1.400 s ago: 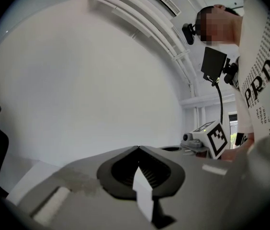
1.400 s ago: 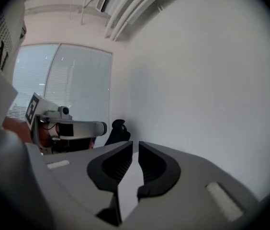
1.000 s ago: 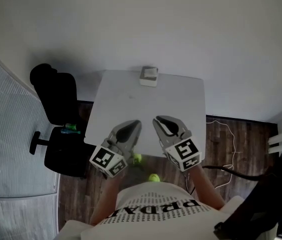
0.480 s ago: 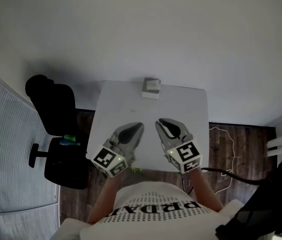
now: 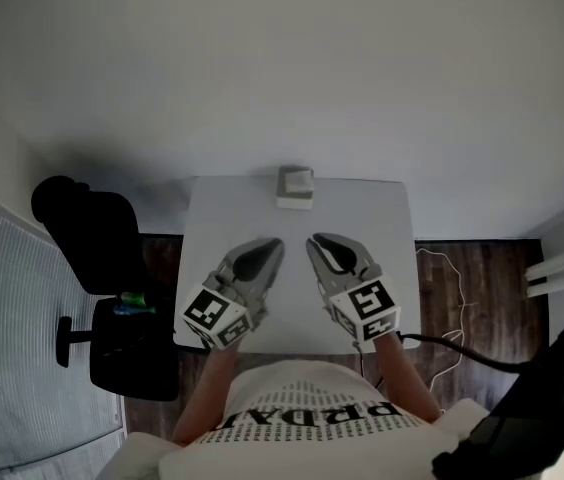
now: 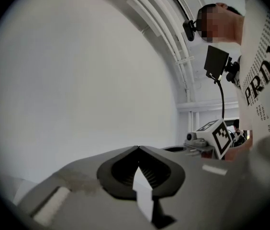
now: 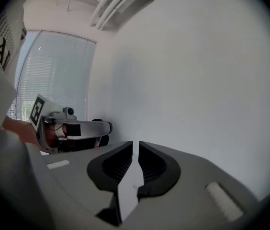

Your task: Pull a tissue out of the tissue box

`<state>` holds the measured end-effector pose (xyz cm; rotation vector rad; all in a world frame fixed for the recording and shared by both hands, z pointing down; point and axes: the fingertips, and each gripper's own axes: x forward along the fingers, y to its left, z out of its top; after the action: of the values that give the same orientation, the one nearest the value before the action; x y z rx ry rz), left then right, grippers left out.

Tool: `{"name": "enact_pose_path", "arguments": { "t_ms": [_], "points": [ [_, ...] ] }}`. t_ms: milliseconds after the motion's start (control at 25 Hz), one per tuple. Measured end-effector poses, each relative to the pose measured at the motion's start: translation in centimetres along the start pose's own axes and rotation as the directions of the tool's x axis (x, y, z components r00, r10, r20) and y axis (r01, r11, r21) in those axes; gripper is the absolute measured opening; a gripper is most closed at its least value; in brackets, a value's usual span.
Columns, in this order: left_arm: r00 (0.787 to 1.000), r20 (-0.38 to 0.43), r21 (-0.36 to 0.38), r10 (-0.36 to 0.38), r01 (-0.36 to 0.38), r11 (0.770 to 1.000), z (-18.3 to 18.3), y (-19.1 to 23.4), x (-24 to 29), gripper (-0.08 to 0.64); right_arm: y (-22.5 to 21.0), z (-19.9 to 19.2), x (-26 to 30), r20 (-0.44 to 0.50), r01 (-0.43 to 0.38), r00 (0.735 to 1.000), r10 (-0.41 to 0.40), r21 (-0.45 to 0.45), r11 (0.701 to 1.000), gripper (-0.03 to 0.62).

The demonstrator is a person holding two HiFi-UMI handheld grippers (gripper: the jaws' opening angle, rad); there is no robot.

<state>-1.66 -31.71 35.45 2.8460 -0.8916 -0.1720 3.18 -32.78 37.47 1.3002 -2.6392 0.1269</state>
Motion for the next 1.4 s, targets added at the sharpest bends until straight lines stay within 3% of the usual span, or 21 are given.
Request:
{"name": "enact_pose_path", "arguments": {
  "t_ms": [640, 920, 1400],
  "points": [
    [0.996, -0.003, -0.036, -0.086, 0.086, 0.996, -0.7, 6.4, 0.5, -0.008, 0.3, -1.3, 7.0, -0.091, 0.072, 0.993, -0.074, -0.018, 0.997, 0.079],
    [0.998, -0.017, -0.032, -0.059, 0.058, 0.998, -1.3, 8.5, 1.4, -0.008, -0.9, -1.9, 8.9, -0.112, 0.075, 0.991, -0.078, -0.03, 0.997, 0.15],
    [0.998, -0.068, -0.024, -0.012, 0.01, 1.0, -4.4, 10.8, 5.1, -0.008, -5.7, -4.7, 11.3, -0.142, 0.072, 0.988, -0.067, 0.028, 0.997, 0.153]
  ]
}}
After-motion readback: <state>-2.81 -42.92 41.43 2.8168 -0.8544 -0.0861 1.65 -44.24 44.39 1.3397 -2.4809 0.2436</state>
